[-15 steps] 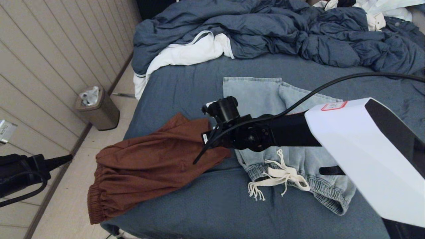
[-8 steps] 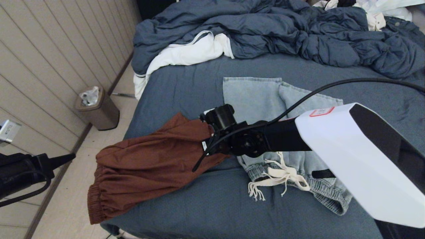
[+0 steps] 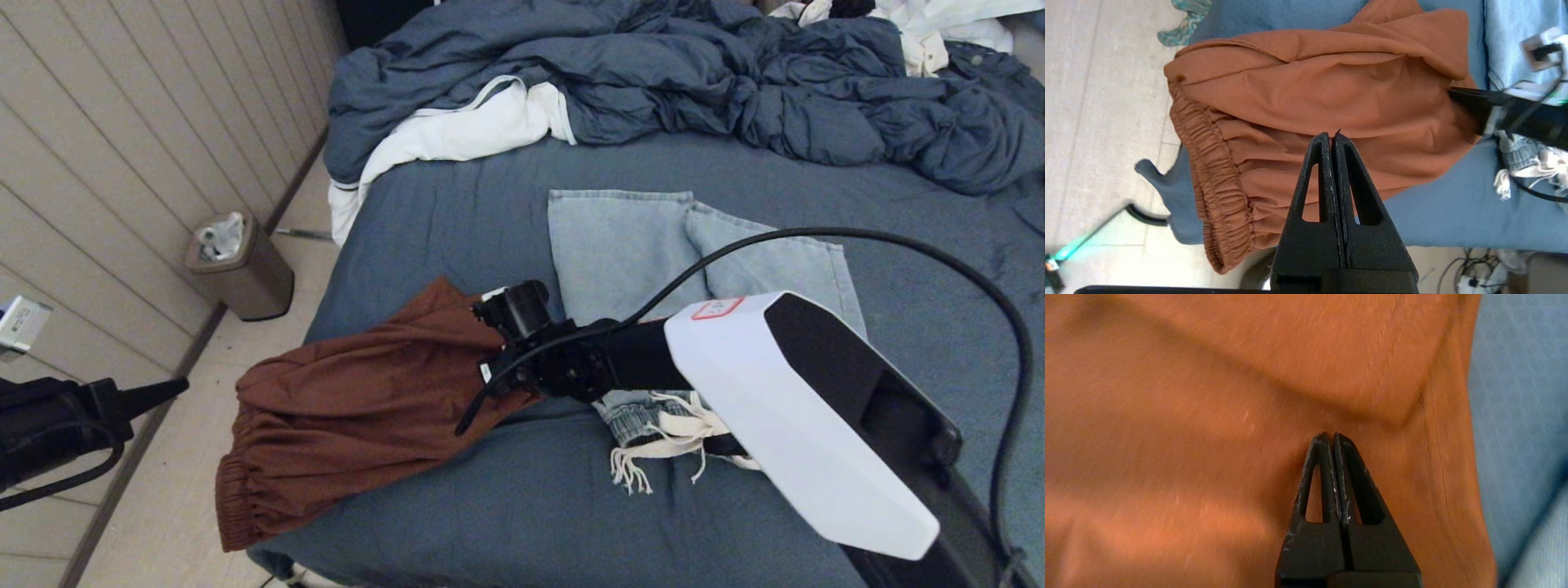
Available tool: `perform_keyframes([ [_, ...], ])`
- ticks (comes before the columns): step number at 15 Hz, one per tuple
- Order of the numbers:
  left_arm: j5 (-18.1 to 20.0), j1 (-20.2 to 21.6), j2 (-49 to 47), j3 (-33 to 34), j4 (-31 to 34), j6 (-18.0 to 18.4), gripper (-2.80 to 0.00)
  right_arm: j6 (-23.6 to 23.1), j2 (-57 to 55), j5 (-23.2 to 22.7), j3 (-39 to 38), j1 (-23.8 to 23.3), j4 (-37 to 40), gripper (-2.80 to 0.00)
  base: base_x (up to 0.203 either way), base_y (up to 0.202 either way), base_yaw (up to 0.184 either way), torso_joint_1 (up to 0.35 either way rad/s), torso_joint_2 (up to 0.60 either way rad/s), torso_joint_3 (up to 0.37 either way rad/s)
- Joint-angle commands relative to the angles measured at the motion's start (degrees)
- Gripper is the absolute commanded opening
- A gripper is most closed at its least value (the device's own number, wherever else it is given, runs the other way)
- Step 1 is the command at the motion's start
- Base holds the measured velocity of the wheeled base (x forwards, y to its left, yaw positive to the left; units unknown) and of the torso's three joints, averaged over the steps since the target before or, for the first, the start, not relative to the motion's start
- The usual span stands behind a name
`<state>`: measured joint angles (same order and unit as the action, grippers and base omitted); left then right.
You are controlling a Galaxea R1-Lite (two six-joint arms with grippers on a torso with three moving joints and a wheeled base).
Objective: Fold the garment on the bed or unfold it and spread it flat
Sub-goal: Fold the brown shorts
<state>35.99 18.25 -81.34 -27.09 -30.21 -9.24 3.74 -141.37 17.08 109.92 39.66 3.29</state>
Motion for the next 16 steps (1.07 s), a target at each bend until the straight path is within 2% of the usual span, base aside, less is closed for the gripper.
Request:
perform_keyframes([
  [1,0.22,0.03,-0.23,0.02,-0.29,-0.71,-2.8,-0.22,-4.43,2.35,2.31,0.03,-1.83,-2.8,0.0,0.0,0.0,0.0,0.0,0.0],
  [4,0.31,0.03,-0.23,0.02,-0.38,-1.22,-2.8,-4.21,-7.78,6.26,2.87,1.45,-18.56,-2.8,0.0,0.0,0.0,0.0,0.0,0.0],
  [7,0.31,0.03,0.21,0.37,-0.82,-1.57,-2.8,-7.5,-8.28,10.95,2.93,2.08,-27.8,-2.8,0.0,0.0,0.0,0.0,0.0,0.0],
  [11,0.31,0.03,-0.03,0.32,-1.68,-2.63,-2.8,-7.69,-5.84,13.99,2.93,1.65,-31.45,-2.8,0.0,0.0,0.0,0.0,0.0,0.0],
  [14,0.14,0.03,0.04,0.37,-5.03,-5.29,-2.8,-8.13,-4.29,20.17,2.95,1.3,-38.89,-2.8,0.0,0.0,0.0,0.0,0.0,0.0],
  [16,0.14,0.03,0.41,0.43,-5.3,-5.85,-2.8,-8.37,-1.95,21.69,2.93,0.37,-41.37,-2.8,0.0,0.0,0.0,0.0,0.0,0.0],
])
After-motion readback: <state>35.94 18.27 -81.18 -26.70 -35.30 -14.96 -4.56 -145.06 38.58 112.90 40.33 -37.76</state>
